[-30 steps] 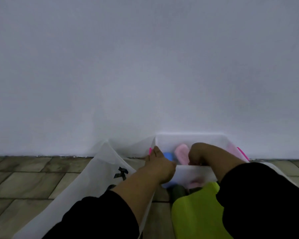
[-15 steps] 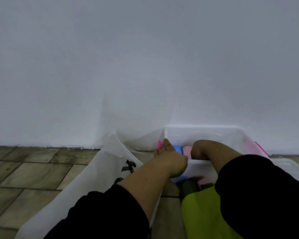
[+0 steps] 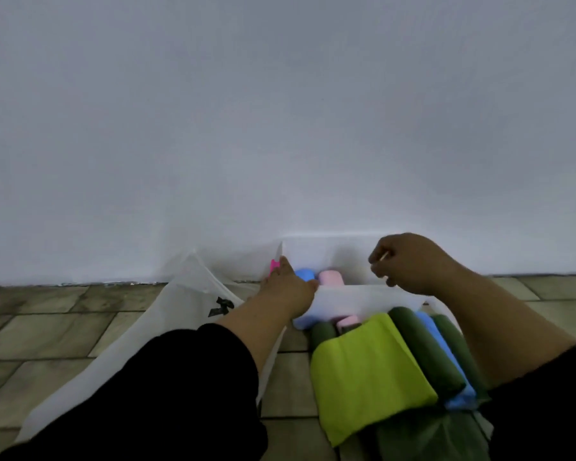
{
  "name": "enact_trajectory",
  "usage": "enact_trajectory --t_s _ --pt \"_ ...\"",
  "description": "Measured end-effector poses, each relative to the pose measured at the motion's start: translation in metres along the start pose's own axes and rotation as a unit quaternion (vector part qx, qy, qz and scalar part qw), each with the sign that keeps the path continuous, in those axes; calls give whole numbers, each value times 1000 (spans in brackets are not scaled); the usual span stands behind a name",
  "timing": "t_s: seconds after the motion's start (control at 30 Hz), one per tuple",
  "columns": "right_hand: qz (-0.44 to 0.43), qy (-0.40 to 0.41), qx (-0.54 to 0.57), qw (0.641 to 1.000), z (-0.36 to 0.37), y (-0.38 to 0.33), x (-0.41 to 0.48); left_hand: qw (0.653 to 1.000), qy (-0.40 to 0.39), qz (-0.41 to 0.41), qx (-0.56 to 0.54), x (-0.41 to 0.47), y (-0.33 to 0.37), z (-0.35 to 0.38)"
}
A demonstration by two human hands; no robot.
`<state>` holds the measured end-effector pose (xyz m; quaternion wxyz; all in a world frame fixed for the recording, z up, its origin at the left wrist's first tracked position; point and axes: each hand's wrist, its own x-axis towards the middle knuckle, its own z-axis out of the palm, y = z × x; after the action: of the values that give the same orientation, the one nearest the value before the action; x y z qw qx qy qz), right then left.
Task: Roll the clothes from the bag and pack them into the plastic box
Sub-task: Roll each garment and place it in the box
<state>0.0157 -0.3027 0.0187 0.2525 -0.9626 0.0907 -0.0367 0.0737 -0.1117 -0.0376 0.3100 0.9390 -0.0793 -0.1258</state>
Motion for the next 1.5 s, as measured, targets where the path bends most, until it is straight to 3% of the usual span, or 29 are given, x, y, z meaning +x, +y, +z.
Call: enact_trajectory --t_s 0.13,0.23,0.4,0.47,0.53,0.57,0.63,0.7,0.8,0.93,1.0,1.1,1.17,1.23,1.3,1.33,1.4,1.5 --pt "72 -124 -149 978 10 25 -58 995 90 35 2 -19 -6 5" --pt "96 -130 -195 967 32 29 -71 994 80 71 -28 -44 -1 7" --pt "192 -100 -192 957 65 15 -69 996 -14 69 -47 -99 2 2" --pt "232 -88 -163 955 76 6 -73 993 -91 56 -53 -121 0 4" --pt "219 -105 -181 953 87 -2 -81 979 -173 8 -102 -139 -7 13" --pt "205 -102 -183 956 92 -2 -84 960 -209 -45 -180 -147 -10 18" --pt "196 -68 -137 969 100 0 -92 888 -258 -159 -344 -162 -13 26" --pt "163 -43 -102 980 100 -3 -103 837 -266 -198 -435 -168 -20 37" --pt "55 5 -127 990 100 -13 -121 774 -219 -218 -553 -165 -24 43" --pt "-88 132 -167 973 103 -34 -148 720 -137 -149 -664 -152 -26 24" --pt "-130 165 -173 962 98 -44 -156 725 -114 -106 -671 -149 -28 8" --pt "-182 215 -175 943 99 -49 -169 763 -85 -26 -640 -147 -36 -9" --pt "-221 229 -193 928 117 -45 -184 832 4 1 -555 -149 -44 -16" --pt "-253 211 -224 917 142 -37 -198 906 119 29 -404 -155 -53 -18" --pt "-269 168 -238 918 165 -29 -210 949 171 85 -251 -166 -63 -12" --pt "-266 139 -236 924 172 -28 -216 966 141 112 -184 -172 -67 -7" --pt "-239 96 -218 941 179 -29 -224 990 4 137 -43 -183 -77 8" --pt "-204 54 -185 960 176 -26 -231 969 -143 137 149 -192 -94 33"
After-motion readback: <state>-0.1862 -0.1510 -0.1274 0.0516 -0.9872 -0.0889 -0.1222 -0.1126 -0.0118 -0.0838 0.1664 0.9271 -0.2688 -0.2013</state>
